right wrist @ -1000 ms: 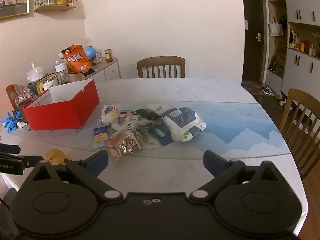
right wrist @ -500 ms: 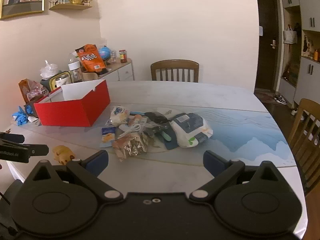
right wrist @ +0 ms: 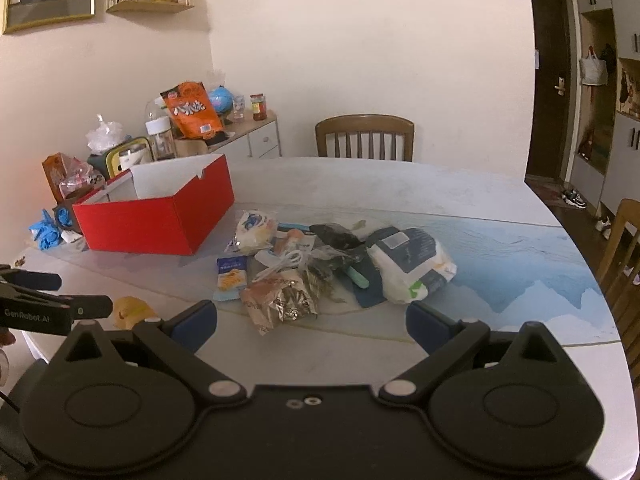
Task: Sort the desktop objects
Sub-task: 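Grasp the yellow cat toy with the left tool while the right tool grasps the silver foil bag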
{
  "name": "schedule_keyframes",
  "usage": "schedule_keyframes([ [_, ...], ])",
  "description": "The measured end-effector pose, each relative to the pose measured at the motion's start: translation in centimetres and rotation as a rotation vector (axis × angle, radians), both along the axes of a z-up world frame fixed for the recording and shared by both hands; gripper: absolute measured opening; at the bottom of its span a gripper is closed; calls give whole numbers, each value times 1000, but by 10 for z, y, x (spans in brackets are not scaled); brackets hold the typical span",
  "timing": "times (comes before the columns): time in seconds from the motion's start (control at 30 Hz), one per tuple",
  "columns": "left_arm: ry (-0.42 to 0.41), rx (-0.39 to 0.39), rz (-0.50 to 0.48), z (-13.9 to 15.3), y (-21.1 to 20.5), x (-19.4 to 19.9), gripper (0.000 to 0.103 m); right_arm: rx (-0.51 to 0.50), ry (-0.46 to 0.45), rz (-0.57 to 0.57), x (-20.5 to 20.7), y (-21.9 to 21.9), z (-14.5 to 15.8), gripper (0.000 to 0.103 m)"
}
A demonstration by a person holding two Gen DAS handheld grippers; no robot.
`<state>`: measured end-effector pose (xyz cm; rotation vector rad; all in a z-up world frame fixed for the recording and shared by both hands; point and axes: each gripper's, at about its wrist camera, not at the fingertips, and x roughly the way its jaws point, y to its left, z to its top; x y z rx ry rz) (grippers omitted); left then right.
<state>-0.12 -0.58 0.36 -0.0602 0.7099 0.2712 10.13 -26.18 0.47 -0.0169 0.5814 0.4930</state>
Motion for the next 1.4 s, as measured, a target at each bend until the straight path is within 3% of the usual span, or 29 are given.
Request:
schedule_keyframes([
  [0.37, 63, -35, -30, -35, 24, 21, 103, -53, 24, 23, 24, 37, -21, 101],
  [0.7, 86, -15, -70, -61, 29, 45, 103, -115, 40, 43, 59, 67, -43, 101],
  [1.1, 93, 50, -83, -76, 29, 55, 103, -161, 65, 62, 87, 86, -61, 101],
  [1.4, 96, 53, -86, -82, 28, 54, 102, -186, 84, 92, 103, 98, -76, 100],
])
